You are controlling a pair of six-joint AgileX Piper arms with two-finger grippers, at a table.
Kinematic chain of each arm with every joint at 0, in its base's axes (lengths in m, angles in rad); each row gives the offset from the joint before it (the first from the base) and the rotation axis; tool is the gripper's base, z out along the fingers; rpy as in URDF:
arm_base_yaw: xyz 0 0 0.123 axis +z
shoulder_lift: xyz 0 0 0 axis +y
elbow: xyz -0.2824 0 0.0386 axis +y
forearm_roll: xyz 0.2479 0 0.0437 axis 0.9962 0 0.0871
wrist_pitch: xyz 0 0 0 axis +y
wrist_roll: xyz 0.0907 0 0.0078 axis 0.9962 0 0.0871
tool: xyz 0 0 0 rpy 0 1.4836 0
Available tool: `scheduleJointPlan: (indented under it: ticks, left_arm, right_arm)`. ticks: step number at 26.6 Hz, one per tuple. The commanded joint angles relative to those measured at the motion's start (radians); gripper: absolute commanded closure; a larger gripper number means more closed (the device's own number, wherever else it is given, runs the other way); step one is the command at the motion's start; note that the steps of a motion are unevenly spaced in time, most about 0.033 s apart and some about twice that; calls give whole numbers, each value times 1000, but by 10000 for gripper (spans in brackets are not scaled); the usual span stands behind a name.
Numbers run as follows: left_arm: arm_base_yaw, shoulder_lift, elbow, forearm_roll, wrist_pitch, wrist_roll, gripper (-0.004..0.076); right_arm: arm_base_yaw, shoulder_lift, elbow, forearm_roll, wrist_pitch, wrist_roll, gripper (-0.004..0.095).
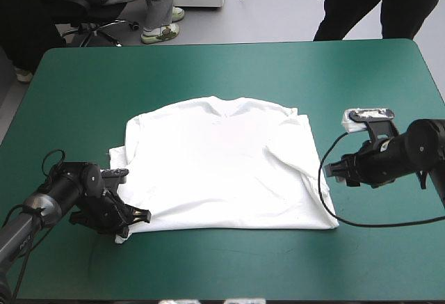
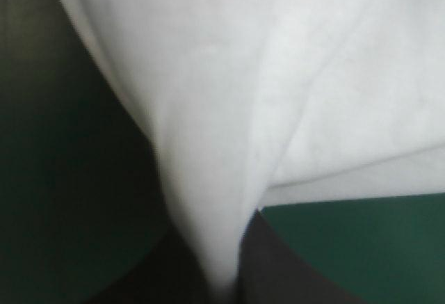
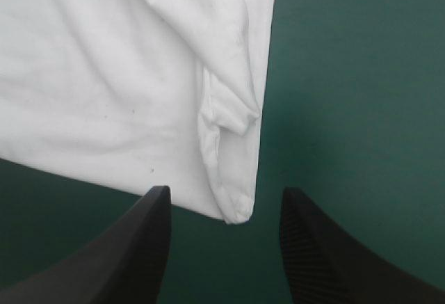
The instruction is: Fold the cloth
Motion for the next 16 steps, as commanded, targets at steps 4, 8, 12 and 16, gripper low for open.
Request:
scheduleJointPlan:
  ticks: [4,8,12,16]
  left_arm:
    - [-3,-1,-6,1,-49,3,739]
    - [-3,-1,-6,1,-51,3,740]
    - [-3,-1,-6,1,-48,3,739]
    - [-3,-1,-6,1,-48,3,741]
  right_arm:
    - [24,-49,161,29,-50,-59,353]
    - [98,-43,221,-36,-110,-49,354]
    - [168,-41,289,-120,-198,21,354]
    - [184,-37,360,-131,-305,74,354]
